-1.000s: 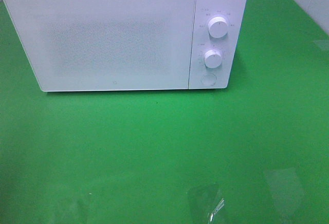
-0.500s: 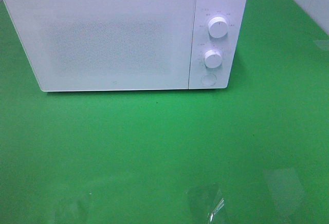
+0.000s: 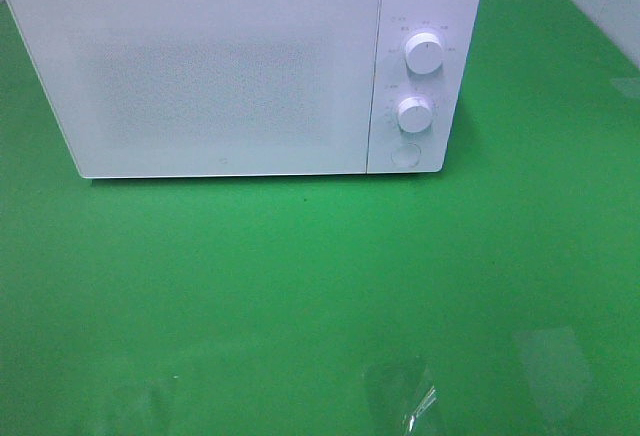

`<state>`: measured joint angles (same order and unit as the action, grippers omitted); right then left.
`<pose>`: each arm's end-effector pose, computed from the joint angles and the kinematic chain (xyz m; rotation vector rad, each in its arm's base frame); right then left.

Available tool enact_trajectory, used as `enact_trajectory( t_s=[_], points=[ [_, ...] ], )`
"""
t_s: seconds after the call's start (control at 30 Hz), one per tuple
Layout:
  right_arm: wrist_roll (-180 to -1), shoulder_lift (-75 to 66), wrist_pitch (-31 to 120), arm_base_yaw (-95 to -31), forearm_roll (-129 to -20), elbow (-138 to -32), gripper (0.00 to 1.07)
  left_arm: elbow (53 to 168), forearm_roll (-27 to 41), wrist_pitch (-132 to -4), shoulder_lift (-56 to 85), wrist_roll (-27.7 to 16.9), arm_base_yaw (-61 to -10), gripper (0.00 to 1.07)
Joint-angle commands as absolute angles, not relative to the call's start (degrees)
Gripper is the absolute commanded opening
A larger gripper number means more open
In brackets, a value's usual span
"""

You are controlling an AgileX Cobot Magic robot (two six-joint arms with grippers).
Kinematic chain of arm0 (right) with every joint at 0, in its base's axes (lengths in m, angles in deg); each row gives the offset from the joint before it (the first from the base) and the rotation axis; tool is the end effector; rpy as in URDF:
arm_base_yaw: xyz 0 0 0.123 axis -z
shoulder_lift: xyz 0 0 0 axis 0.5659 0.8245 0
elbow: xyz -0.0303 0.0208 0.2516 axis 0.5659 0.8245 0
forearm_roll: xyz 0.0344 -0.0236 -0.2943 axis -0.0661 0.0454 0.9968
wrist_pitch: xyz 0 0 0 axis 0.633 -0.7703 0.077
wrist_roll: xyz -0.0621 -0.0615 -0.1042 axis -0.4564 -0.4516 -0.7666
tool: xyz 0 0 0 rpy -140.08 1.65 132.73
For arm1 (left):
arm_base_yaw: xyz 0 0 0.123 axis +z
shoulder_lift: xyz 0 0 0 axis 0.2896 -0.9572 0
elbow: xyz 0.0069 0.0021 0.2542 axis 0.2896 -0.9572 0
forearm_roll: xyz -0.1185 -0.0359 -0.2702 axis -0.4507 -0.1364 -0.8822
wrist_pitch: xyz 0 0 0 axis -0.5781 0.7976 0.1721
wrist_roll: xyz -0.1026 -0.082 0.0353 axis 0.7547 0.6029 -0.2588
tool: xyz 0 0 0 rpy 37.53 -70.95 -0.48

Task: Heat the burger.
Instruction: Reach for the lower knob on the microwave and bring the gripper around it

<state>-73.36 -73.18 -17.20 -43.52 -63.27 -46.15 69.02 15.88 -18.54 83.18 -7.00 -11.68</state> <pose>0.1095 -0.0042 0.2868 0.0605 1.9805 0.0213 0.1063 -0.0019 0.2820 0.0085 2.0237 0.0007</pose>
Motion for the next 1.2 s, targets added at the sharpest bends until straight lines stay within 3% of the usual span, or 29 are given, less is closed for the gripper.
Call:
enact_trajectory(
  t_s=[0.03, 1.2],
  points=[
    [-73.24, -74.67, -16.85, -43.23, -63.21, -46.15, 0.73, 68.79, 15.94, -19.4, 84.38, -6.95, -11.68, 0.98],
    [-72.84, -74.61, -15.93, -43.23, -63.27, -46.84, 0.74, 68.79, 15.94, -19.4, 84.32, -6.95, -11.68, 0.98]
  ],
)
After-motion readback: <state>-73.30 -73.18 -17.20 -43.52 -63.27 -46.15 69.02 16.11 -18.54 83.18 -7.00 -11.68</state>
